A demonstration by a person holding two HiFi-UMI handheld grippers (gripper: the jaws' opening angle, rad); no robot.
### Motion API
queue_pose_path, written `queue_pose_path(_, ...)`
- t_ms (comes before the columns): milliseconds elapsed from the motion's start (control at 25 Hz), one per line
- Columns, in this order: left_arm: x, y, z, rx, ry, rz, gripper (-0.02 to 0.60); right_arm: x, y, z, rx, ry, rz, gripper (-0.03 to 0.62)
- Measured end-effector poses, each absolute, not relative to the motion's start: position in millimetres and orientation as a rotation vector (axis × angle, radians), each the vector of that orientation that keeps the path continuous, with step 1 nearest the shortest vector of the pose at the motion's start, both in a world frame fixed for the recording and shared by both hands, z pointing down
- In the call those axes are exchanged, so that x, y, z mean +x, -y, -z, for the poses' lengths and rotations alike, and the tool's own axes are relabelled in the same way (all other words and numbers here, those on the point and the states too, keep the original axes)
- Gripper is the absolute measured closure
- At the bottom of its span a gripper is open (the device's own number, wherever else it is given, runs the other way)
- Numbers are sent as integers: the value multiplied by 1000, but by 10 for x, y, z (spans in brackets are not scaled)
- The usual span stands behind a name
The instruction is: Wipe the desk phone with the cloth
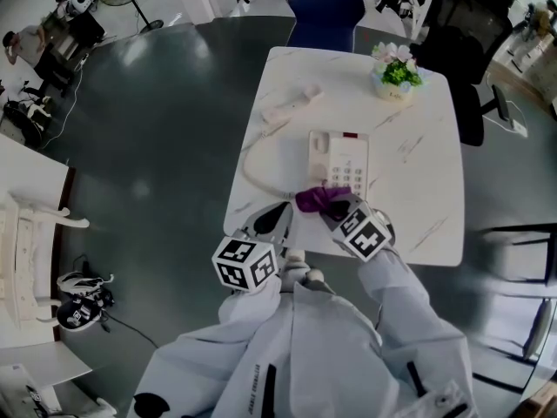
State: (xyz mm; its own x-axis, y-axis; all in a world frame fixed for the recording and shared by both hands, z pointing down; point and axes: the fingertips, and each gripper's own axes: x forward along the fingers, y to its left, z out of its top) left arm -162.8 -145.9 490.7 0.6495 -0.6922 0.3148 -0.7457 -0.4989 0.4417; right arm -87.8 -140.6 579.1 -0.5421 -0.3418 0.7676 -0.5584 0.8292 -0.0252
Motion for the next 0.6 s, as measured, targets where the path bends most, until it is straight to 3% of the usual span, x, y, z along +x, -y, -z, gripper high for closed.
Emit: queue_pose_path(600,-1668,1260,-4816,2334,1135,-102,584,-905,1082,-5839,611,2187,-410,557)
